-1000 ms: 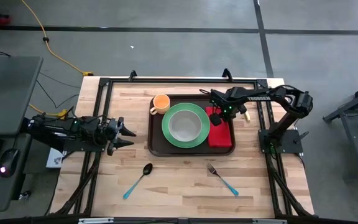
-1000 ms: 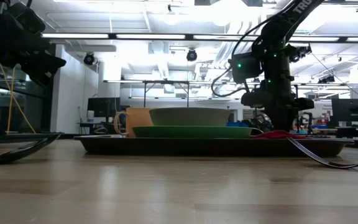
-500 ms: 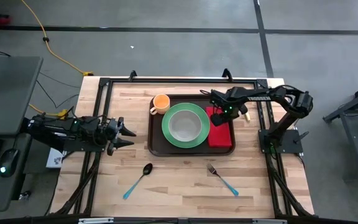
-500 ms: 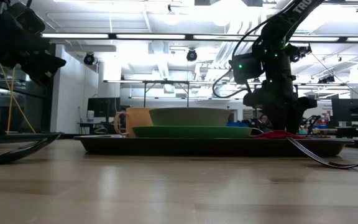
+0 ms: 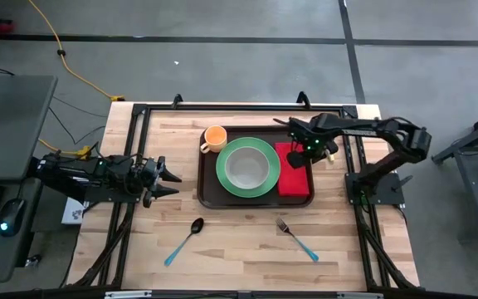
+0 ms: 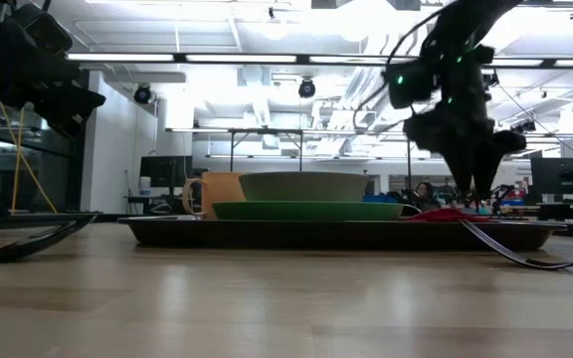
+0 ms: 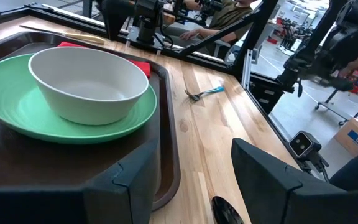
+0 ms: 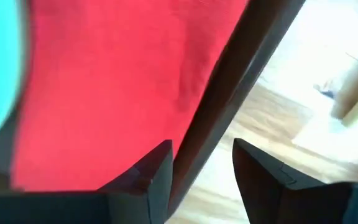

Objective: Set up tray
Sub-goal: Put the red napkin on the brown serving tray to the right of the green plate

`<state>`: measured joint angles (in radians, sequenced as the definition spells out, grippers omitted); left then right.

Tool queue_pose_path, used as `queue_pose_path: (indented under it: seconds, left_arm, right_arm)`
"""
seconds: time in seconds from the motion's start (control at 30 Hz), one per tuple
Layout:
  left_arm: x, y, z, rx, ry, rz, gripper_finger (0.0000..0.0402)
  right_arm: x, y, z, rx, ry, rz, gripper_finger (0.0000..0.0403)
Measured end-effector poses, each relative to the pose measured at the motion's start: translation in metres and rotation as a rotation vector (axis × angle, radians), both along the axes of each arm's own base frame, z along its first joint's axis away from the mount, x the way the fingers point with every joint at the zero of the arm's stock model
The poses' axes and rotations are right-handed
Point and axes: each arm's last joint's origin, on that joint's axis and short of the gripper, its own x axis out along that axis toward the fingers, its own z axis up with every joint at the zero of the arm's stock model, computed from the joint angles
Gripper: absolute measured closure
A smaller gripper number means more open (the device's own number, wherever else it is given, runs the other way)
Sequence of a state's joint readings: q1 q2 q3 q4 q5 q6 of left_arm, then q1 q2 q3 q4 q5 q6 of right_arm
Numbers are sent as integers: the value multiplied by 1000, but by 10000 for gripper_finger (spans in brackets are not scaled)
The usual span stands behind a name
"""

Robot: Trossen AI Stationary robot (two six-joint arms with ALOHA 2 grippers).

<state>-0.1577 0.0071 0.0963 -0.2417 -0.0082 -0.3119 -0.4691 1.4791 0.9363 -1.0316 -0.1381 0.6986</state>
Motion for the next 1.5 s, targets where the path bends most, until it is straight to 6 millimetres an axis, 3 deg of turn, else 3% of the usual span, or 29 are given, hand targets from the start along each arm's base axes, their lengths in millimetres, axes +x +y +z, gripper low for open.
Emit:
queue_pose_path:
  seconds: [0.17,0.33,0.6,0.83,1.1,1.5]
  left_arm:
    - [0,0,0,0,0,0,172]
    - [0,0,0,0,0,-1,172]
    - [0,0,0,0,0,-1,172]
    - [0,0,0,0,0,-1,172]
    - [0,0,0,-6,1,0,172]
    - [0,0,0,-11,2,1,172]
  right_arm:
    - [-2,17,25,-31,-150,51,263]
    - [5,46,40,-105,-252,171,263]
    - [13,98,41,-160,-262,394,263]
    - [14,127,42,-228,-283,502,263]
    - [13,135,43,-448,-260,515,263]
    - [13,136,43,-434,-271,509,263]
